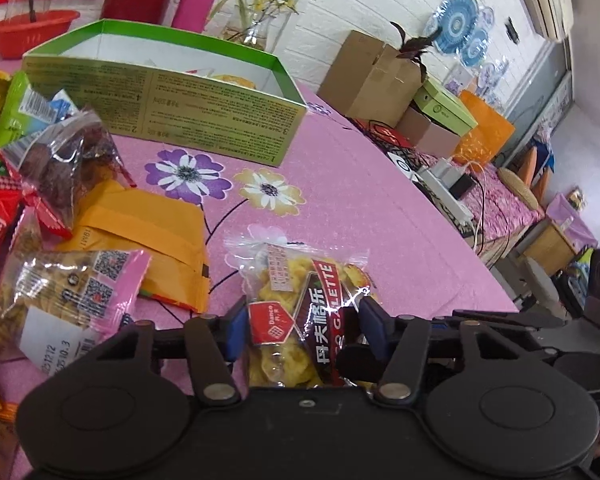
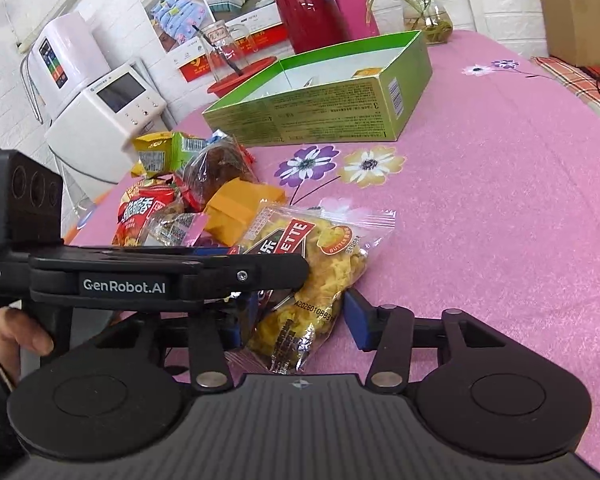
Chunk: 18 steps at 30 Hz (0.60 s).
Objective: Organize snacks
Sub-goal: 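Lift the biscuit bag into the green box and open the left tool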
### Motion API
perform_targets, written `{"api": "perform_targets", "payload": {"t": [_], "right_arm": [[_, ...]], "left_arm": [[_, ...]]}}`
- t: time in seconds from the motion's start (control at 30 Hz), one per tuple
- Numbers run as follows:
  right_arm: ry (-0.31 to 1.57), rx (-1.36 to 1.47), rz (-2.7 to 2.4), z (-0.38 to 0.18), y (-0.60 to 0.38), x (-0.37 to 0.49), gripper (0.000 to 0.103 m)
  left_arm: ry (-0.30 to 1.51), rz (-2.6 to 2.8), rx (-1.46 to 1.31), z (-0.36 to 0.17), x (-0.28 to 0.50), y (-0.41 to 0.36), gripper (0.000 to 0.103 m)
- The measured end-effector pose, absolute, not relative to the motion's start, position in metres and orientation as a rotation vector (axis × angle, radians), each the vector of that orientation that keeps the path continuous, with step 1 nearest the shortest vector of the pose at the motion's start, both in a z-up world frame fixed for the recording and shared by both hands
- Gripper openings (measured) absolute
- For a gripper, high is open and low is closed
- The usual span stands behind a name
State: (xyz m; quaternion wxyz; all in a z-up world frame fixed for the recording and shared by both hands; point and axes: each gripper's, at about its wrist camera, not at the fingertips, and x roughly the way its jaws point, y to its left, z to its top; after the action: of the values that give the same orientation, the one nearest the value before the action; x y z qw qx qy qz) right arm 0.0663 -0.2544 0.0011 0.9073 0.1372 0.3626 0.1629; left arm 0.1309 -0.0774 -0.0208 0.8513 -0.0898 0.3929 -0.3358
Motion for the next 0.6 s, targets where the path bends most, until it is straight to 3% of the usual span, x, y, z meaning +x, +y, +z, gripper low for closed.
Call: {"api": "perform_targets", "payload": {"t": [0.07, 0.17, 0.6], "right_arm": [[0.742, 0.278, 0.329, 0.004, -0.255, 0.065, 0.062], [0.726, 0.275, 0.330, 0.008, -0.257, 0.065, 0.057], [0.544, 0.204, 0.360, 0.056, -0.251, 0.088, 0.057]], "left_arm": [[0.825, -0.704, -0.210, -0.019, 0.132, -0.074, 0.043], [0.800, -0.701, -0.209, -0.011, 0.127, -0.072, 0.042], [0.624, -0.684, -0.186, 0.051, 0.140, -0.067, 0.040]]}}
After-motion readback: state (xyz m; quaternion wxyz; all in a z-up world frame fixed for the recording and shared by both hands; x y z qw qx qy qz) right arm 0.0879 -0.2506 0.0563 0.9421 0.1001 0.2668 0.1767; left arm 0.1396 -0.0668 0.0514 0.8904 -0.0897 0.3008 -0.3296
